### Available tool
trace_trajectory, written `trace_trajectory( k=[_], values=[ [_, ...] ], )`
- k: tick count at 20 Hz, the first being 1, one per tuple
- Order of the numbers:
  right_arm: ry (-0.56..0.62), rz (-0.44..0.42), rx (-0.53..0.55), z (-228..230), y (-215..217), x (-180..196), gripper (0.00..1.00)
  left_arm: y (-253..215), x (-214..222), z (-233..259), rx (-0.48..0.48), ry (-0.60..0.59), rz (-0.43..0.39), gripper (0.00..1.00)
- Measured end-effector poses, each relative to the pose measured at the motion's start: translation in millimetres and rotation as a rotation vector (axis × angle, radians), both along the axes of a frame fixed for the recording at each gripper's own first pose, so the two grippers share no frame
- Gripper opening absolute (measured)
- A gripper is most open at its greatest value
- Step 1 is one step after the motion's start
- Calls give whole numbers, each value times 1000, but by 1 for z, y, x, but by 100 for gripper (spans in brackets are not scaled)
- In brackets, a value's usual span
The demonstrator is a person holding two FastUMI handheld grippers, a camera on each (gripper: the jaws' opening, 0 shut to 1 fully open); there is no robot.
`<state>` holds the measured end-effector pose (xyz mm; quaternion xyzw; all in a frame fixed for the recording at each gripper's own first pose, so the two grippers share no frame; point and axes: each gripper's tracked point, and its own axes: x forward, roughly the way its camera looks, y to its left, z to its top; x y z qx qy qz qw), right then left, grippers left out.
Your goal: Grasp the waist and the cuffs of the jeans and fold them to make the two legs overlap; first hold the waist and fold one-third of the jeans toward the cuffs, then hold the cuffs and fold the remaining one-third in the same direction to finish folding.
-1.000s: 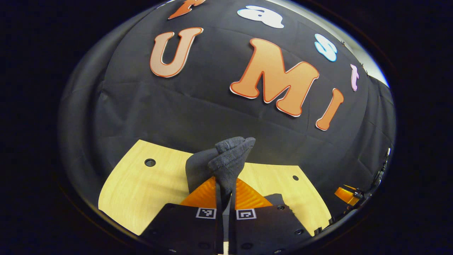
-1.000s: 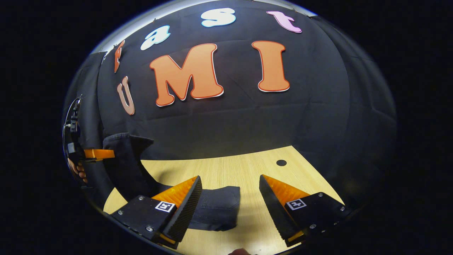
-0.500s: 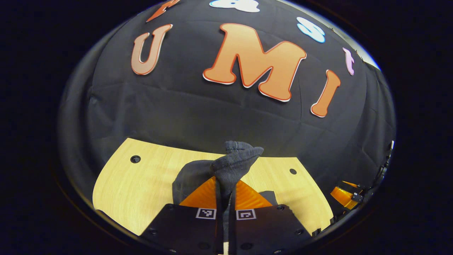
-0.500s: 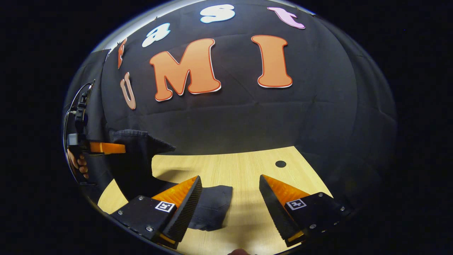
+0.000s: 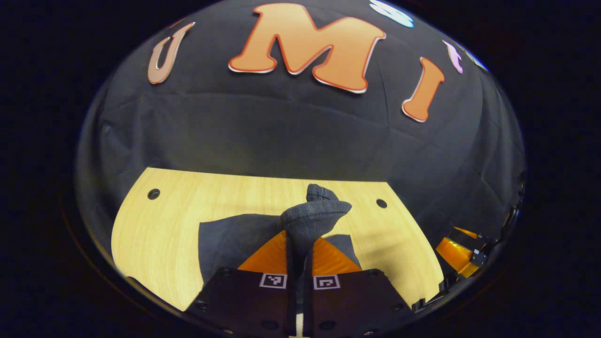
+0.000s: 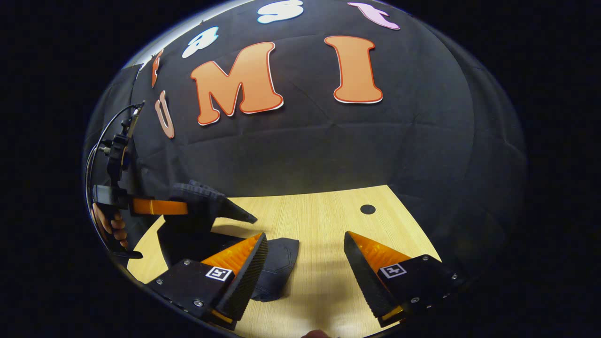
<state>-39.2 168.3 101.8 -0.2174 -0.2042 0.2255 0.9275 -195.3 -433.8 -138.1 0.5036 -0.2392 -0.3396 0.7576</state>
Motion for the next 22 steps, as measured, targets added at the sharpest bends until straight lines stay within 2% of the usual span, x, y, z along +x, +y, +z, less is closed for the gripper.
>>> trace_trajectory(
  k=[2,3,5,6,7,8,9,11,16,22],
  values=[
    [3,1,-3,1,0,0,99,2,11,-18,48,-40,30,6],
    [3,4,-1,2,-1,-1,99,4,15,-28,103,-69,51,6],
    [-1,10,6,4,-1,-2,99,13,14,-46,189,-117,50,17],
    [0,16,8,5,1,-4,98,18,11,-54,218,-109,41,29],
    [0,17,11,5,3,-4,98,20,6,-62,233,-90,29,34],
    [-2,22,13,4,4,-6,98,16,-2,-71,246,-61,-10,42],
    [-5,24,12,3,5,-7,98,16,-14,-79,267,-36,-52,61],
    [-15,33,6,3,12,-12,98,20,-38,-69,256,-64,-112,100],
    [-118,69,-1,11,31,-43,98,42,-89,-7,90,-191,-244,100],
    [-312,189,-8,24,72,-106,98,94,-152,49,-103,-310,-411,100]
  ],
)
